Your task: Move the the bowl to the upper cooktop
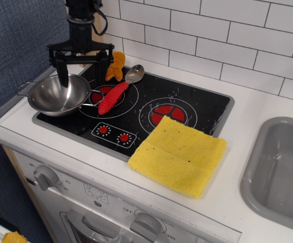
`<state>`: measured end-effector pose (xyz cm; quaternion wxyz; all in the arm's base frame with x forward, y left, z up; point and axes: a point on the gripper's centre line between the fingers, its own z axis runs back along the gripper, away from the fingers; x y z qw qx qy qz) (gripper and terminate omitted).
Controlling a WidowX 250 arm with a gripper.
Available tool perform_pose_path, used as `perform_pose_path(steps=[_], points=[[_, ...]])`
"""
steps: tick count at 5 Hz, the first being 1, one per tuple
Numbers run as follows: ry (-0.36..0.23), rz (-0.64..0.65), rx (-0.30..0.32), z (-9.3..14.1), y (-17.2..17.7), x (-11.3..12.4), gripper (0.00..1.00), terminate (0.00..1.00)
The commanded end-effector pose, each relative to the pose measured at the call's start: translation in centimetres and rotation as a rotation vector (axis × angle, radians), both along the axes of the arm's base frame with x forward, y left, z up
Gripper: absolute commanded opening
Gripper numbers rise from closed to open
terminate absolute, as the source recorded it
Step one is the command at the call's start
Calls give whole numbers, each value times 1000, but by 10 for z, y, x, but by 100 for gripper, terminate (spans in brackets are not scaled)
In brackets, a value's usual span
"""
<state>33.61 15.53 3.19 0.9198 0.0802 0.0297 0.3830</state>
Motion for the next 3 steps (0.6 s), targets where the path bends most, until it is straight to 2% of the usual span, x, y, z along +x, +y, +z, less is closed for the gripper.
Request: perform_pose_path(steps=[1, 2, 3], points=[[-39, 11, 16, 7, -7, 3, 100, 0], [-54, 52, 5, 4, -8, -1, 0, 0], [-52, 47, 9, 3, -13, -3, 0, 0]])
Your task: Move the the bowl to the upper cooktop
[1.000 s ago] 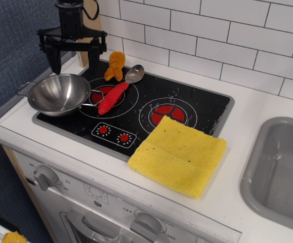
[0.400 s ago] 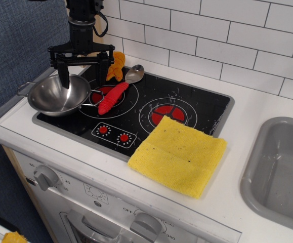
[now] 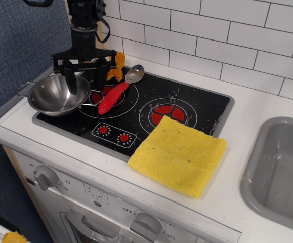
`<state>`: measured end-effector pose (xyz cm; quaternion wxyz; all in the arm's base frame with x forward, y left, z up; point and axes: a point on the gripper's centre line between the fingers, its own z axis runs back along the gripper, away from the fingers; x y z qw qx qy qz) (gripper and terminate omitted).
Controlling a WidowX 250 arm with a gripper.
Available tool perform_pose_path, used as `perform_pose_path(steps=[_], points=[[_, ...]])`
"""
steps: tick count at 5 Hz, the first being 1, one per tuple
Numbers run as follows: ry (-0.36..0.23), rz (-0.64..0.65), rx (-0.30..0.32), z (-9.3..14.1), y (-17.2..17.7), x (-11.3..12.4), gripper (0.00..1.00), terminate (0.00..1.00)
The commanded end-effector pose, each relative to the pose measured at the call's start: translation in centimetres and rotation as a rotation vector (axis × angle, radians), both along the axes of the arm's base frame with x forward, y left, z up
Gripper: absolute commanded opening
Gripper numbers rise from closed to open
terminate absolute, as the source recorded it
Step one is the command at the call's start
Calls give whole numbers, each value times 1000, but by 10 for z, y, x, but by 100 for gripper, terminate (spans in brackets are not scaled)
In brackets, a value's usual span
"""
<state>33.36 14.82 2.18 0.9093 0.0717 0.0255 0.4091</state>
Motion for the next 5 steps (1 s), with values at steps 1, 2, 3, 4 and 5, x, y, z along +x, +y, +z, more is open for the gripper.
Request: perform_pose_path(steps=[1, 2, 3, 4, 5], points=[[-30, -15, 23, 13, -10, -2, 0, 0], [-40, -44, 12, 18, -9, -2, 0, 0], [-118, -154, -9, 53, -6, -7, 0, 0], [-90, -387, -19, 92, -31, -2, 0, 0], [-67, -610, -72, 102, -78, 16, 0, 0]])
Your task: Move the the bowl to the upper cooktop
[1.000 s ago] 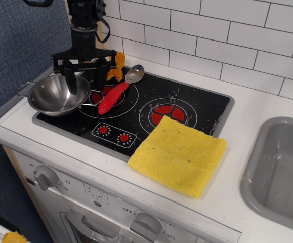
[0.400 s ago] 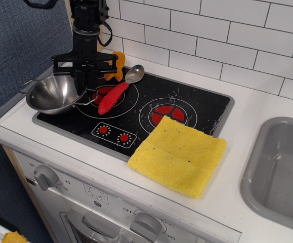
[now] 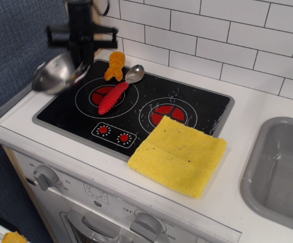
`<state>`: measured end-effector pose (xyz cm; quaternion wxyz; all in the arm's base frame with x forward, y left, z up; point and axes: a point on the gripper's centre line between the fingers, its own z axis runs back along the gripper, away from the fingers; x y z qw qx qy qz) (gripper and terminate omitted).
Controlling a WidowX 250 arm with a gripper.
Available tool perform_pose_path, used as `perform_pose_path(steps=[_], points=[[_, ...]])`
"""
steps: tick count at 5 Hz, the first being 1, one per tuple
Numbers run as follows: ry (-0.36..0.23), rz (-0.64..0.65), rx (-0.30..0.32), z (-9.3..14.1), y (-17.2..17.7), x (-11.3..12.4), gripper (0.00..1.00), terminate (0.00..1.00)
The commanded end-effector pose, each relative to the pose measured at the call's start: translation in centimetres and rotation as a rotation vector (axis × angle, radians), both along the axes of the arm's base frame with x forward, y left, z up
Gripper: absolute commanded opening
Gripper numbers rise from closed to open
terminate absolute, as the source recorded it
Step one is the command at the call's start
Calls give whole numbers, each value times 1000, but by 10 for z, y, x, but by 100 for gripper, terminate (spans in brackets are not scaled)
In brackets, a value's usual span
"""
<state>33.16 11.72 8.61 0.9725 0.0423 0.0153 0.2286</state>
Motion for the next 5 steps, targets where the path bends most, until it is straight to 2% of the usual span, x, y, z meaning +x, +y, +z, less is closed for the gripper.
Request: perform_pose_path(steps=[1, 2, 3, 4, 5], points=[[-87, -390, -80, 36, -96, 35, 0, 0], [-97, -450, -69, 31, -138, 44, 0, 0], [-79, -451, -79, 13, -154, 50, 0, 0], [-45, -485, -63, -9, -160, 53, 0, 0], [-12, -514, -66, -24, -173, 49, 0, 0]])
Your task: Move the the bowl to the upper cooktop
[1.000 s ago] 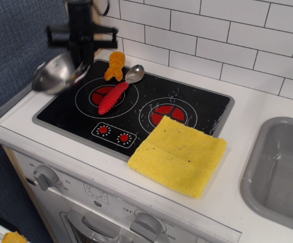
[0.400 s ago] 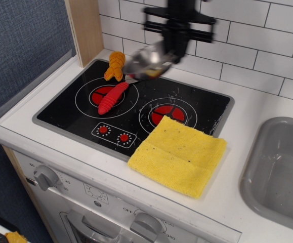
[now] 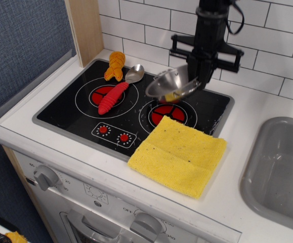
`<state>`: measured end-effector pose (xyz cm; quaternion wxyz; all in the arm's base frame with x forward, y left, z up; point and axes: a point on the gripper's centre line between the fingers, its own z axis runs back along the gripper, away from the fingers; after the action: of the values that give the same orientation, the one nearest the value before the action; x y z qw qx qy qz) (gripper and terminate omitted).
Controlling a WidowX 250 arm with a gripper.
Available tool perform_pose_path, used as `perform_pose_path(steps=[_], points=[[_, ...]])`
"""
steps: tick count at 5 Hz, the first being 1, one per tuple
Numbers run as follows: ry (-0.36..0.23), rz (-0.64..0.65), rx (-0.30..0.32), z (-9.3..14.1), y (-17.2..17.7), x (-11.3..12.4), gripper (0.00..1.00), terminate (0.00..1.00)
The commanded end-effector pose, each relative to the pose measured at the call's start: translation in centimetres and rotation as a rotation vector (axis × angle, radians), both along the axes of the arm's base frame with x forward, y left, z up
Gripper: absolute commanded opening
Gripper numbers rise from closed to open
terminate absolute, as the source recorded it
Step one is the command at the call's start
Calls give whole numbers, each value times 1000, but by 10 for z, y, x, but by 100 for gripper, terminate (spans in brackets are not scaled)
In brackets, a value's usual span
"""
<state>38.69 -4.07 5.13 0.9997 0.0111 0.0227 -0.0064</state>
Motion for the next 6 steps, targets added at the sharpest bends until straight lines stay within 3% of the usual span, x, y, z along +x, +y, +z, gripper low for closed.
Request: perform_pose_path(steps=[1, 2, 3, 4, 5, 6], points=[[-37, -66, -7, 5, -20, -4, 0, 0], [-44, -69, -27, 6, -22, -6, 100, 0], [-150, -28, -170, 3, -28, -9, 100, 0], [-157, -43, -175, 6, 8, -34, 100, 0], [-162, -40, -162, 6, 8, -34, 100, 0], [-163, -31, -106, 6, 10, -34, 100, 0]])
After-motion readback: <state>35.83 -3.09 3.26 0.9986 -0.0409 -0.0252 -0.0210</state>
